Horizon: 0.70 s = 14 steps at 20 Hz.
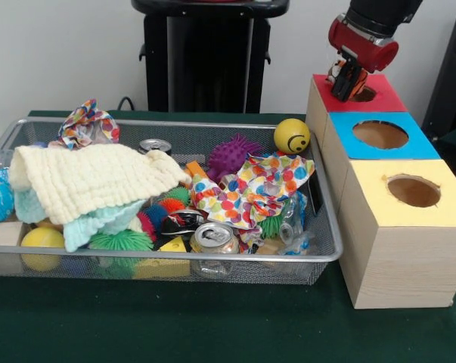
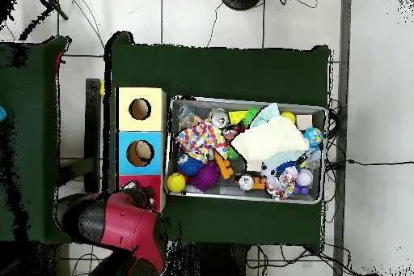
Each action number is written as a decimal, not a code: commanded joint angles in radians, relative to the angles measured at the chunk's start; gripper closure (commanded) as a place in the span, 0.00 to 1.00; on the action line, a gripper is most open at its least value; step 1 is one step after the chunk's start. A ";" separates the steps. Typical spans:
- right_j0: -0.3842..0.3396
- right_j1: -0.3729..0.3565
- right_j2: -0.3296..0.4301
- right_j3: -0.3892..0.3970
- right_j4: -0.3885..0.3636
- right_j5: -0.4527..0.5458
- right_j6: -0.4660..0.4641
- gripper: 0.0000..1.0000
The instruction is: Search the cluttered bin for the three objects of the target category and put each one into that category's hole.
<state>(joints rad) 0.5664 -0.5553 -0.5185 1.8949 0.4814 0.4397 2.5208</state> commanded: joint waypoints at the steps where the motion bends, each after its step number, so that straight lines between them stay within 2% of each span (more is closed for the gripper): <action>1: -0.033 0.141 0.067 -0.014 0.048 -0.112 0.244 1.00; 11: -0.026 0.135 0.081 -0.017 0.077 -0.082 0.266 1.00; 14: -0.017 0.143 0.063 -0.028 0.068 -0.069 0.263 1.00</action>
<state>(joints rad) 0.5737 -0.5497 -0.5262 1.8948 0.4931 0.4397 2.5208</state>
